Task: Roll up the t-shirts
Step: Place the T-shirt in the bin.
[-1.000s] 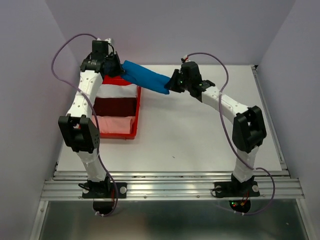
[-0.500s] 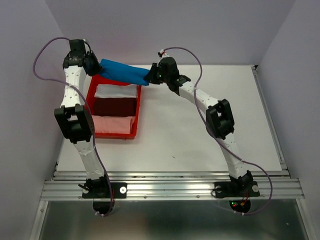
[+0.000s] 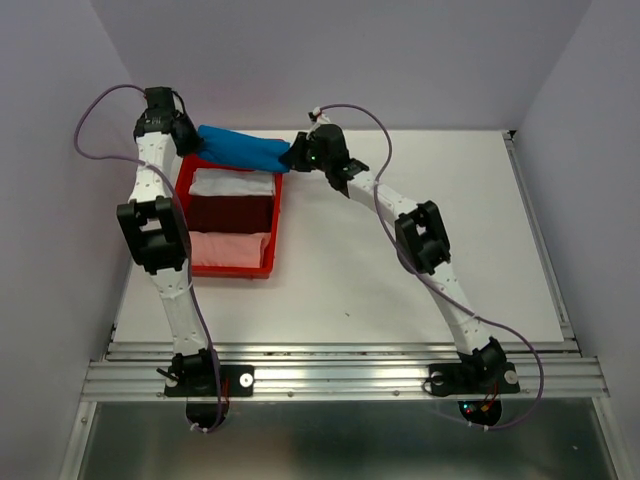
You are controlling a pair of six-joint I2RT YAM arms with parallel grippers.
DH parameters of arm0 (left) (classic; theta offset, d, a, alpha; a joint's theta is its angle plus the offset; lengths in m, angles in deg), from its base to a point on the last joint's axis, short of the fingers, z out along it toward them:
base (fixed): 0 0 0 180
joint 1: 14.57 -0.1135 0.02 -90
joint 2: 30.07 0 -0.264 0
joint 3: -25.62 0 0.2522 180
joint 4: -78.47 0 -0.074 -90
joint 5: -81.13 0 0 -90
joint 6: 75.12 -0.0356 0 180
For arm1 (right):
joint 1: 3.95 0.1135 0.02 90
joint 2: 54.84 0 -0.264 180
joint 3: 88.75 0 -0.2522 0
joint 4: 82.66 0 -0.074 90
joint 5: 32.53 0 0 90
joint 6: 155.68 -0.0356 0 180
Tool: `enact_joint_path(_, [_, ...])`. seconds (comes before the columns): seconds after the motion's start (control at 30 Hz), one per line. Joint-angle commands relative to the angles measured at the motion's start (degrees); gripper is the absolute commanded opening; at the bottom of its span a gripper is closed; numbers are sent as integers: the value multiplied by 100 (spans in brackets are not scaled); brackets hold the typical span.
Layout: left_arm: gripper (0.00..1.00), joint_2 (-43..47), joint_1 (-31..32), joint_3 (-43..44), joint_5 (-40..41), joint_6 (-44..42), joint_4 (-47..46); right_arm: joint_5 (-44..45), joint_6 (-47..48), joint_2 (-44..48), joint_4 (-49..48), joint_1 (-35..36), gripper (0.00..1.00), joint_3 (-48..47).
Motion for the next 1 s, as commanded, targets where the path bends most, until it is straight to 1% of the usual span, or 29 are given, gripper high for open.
enact_joint_path(0.0, [0, 5, -142, 453, 342, -60, -391, -104, -52, -157, -582, 89, 1, -529])
enact_joint_path(0.2, [0, -188, -248, 462, 167, -104, -515, -183, -34, -263, -617, 256, 1, -766])
enact_joint_path(0.4, [0, -461, -274, 673, 237, -139, -488, -191, -69, -403, -565, 256, 1, -758])
enact_joint_path(0.57, [0, -672, -274, 638, 229, -130, -585, -95, -87, -307, -485, 256, 1, -363])
enact_joint_path(0.77, [0, -541, -256, 85, 158, -218, -813, 353, 54, 124, -415, 256, 1, 349])
enact_joint_path(0.87, [0, -453, -221, -161, 158, -271, -883, 318, 19, 168, -231, 203, 1, 411])
enact_joint_path(0.97, [0, -382, -212, -372, 123, -271, -945, 607, 150, 325, -116, 151, 1, 613])
